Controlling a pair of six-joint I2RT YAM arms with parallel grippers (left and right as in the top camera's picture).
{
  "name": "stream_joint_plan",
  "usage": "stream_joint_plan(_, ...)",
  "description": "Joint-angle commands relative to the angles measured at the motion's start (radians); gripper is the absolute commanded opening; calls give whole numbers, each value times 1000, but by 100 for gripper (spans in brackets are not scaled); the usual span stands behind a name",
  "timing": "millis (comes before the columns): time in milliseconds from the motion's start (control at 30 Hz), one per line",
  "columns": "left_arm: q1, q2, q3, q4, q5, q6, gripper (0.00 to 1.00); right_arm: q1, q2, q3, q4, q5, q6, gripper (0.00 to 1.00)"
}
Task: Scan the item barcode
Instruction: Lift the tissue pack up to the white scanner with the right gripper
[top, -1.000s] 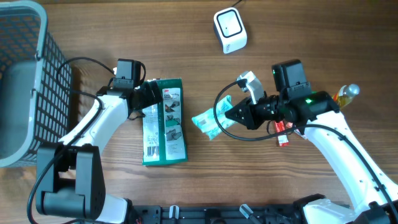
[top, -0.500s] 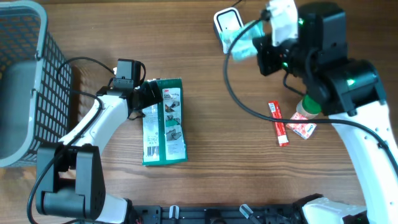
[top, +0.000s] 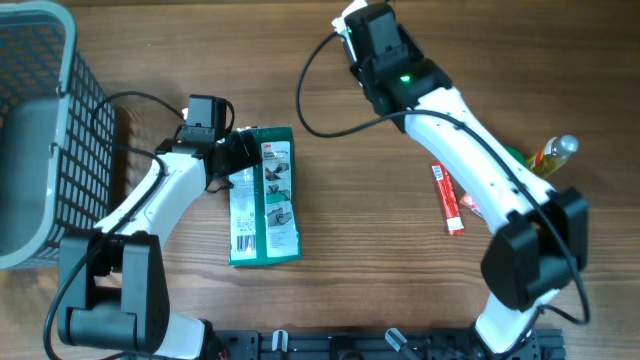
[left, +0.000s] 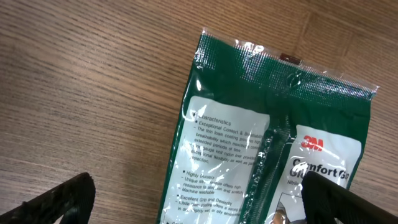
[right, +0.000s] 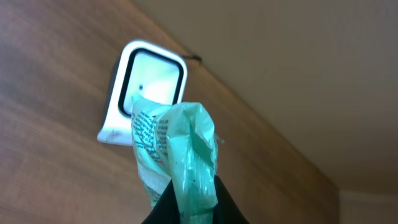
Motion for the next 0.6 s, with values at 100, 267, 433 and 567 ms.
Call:
stream_joint_plan(100,2,-19,-8,3,-13,12,100,-8,121,14,174,135,-24,4)
stream_joint_plan(267,2,-19,-8,3,-13,12,100,-18,185,14,303,172,-89,4)
stream_joint_plan(433,2,-19,-8,3,-13,12,100,-17,220,14,372,153,-154,4)
stream_joint_plan(567,2,-19,-8,3,-13,12,100,-23,252,14,402,149,-154,4)
